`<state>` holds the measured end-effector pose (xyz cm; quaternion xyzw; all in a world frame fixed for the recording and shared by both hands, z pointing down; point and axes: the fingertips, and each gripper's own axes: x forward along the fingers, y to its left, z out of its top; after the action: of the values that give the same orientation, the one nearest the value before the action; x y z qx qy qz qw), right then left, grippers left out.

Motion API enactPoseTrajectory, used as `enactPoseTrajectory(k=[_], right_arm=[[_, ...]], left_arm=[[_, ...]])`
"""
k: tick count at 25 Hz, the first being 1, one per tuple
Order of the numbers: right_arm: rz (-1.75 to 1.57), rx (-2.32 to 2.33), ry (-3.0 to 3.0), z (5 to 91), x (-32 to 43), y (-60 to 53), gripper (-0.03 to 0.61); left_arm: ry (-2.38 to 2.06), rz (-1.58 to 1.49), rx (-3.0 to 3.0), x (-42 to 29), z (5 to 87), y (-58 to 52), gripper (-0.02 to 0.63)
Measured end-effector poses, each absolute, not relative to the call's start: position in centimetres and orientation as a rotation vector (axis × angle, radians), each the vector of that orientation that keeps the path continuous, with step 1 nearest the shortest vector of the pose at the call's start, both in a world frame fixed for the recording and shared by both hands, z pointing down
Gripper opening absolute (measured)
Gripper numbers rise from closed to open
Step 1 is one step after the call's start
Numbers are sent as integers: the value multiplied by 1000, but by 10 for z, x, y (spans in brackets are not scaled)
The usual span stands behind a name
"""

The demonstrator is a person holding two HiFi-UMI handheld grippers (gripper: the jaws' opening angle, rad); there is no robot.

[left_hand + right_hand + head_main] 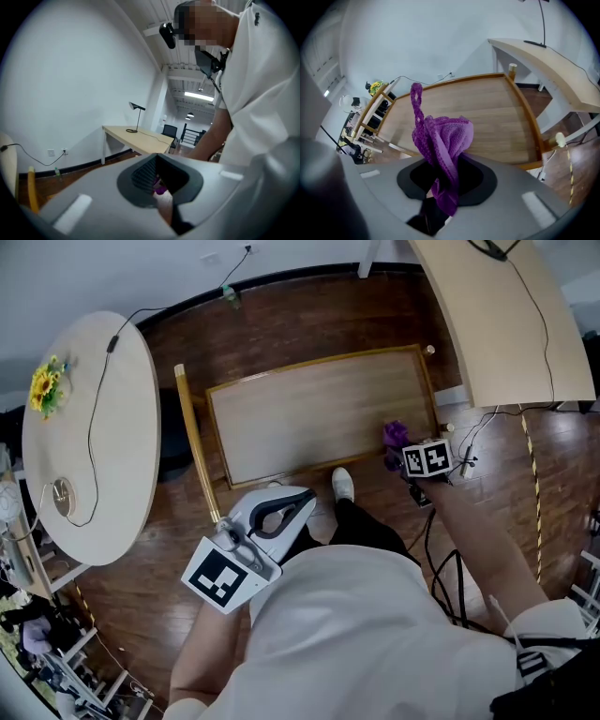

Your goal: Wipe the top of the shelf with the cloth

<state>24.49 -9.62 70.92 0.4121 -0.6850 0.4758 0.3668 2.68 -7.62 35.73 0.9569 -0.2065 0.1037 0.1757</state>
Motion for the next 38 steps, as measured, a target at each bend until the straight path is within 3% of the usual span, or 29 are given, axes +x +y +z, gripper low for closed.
enactPoseTrajectory(k=[24, 31, 38], right_arm=[[1238, 430, -2030, 692, -177, -50, 101], [1251, 445, -2052, 687, -188, -51, 101], [1143, 546, -2115, 636, -97, -61, 101]], left_arm=[[-966, 267, 2558, -198, 369, -36, 18], [-950, 229, 2548, -216, 374, -25, 18], [-819, 189, 2628, -187, 381, -25, 18]])
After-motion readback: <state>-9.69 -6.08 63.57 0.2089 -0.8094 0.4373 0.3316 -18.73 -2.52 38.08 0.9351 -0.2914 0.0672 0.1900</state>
